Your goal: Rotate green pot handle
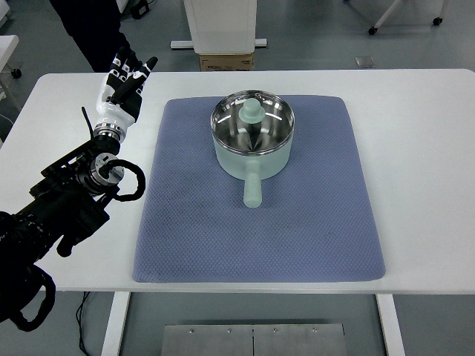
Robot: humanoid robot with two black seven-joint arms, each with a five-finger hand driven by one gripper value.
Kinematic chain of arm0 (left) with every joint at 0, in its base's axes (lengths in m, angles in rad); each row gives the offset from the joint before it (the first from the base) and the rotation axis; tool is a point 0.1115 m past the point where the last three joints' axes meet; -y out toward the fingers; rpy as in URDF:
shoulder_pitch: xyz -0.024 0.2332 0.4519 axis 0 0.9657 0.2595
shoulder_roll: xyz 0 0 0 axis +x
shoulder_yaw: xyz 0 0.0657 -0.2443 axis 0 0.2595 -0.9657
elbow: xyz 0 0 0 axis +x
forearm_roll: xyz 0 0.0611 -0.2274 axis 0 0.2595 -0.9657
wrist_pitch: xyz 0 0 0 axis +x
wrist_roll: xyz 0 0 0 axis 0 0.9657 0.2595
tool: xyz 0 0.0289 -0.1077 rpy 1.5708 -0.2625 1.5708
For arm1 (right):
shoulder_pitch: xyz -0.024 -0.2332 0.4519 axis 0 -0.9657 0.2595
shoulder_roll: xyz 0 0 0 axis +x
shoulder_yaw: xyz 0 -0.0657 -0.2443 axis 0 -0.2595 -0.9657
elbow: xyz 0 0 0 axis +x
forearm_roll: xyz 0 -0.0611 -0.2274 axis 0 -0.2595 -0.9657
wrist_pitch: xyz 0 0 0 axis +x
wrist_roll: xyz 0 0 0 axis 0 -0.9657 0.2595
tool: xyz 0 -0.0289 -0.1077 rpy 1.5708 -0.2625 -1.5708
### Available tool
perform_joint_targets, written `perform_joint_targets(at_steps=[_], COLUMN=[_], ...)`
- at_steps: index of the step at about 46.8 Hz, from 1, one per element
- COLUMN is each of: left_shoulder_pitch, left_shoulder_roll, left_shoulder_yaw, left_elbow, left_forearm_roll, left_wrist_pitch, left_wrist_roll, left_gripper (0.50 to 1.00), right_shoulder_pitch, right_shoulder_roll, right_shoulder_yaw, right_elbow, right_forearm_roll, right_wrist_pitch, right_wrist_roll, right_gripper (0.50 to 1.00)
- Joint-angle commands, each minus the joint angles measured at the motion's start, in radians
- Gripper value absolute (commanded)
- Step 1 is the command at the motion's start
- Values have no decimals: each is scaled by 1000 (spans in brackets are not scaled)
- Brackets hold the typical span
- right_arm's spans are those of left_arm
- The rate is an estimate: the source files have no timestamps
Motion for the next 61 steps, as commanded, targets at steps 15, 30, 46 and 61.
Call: perform_joint_targets(at_steps=[15,30,46,61], left_shoulder_pitch=[6,-6,-37,-26], left_shoulder_roll=[7,33,41,102], left_shoulder_yaw=[-1,-1,-4,2], left_elbow=[2,-3,-6,-4], left_forearm_roll=[0,11,9,215], left_wrist_pitch=[3,-5,-3,-3], left_wrist_roll=[0,-5,-3,-3], left_gripper=[1000,1000,1000,1000], right_shoulder_pitch=[0,0,0,0], right_shoulder_roll=[0,0,0,0], right_shoulder_yaw=[-1,2,-1,-1], right_elbow=[0,0,0,0], right_forearm_roll=[0,0,0,0], right_wrist_pitch=[0,0,0,0], right_wrist_roll=[0,0,0,0], right_gripper=[1000,1000,1000,1000])
